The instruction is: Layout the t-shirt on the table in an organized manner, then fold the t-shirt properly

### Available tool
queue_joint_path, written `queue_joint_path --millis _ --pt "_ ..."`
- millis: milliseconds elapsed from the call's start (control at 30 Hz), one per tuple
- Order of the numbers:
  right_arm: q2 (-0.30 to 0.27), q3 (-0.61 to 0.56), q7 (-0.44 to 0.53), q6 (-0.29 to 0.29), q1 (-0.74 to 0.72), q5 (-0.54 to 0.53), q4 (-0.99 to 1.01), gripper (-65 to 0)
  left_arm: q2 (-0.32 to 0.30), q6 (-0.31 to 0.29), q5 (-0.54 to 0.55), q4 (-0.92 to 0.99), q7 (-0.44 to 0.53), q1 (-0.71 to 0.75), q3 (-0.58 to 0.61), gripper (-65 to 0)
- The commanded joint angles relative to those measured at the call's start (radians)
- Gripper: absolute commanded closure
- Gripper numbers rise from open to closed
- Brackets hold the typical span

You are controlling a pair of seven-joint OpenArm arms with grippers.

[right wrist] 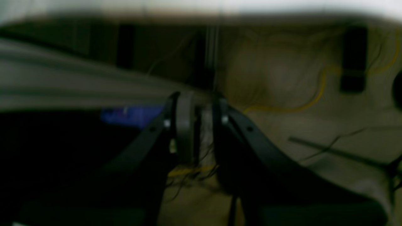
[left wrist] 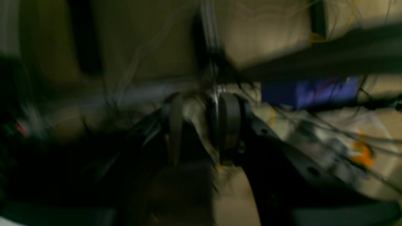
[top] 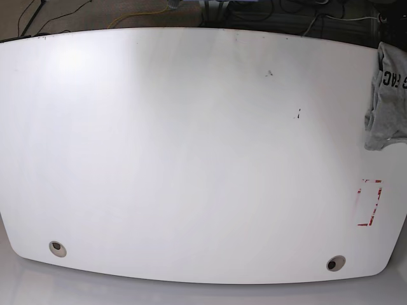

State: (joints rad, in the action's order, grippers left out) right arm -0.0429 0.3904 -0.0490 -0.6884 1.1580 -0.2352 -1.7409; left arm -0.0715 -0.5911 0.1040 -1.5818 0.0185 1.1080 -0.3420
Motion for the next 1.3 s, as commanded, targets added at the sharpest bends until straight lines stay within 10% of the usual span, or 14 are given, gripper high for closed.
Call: queue_joint_path --millis 0,433,833,1267 --pt "-0.028 -0.018 0.022 -0.010 0.007 -0.011 0.071 -9.4 -0.032 -0.011 0.004 0.097 0.010 -0.045 0.048 -17.6" --pt "-0.101 -0.090 0.076 -0.010 -0.253 0.001 0.603 -9.4 -0.057 -0.007 0.004 0.605 0.016 -0.348 0.154 -17.6" --pt "-0.099 -0.089 0.278 0.031 -0.494 0.242 1.034 -9.4 -0.055 0.003 -0.048 0.921 0.018 -0.579 0.189 -17.6" --pt "-0.099 -0.090 0.283 0.101 -0.685 0.253 1.261 -10.0 -0.049 0.247 -0.183 1.112 0.014 -0.745 0.189 -18.1"
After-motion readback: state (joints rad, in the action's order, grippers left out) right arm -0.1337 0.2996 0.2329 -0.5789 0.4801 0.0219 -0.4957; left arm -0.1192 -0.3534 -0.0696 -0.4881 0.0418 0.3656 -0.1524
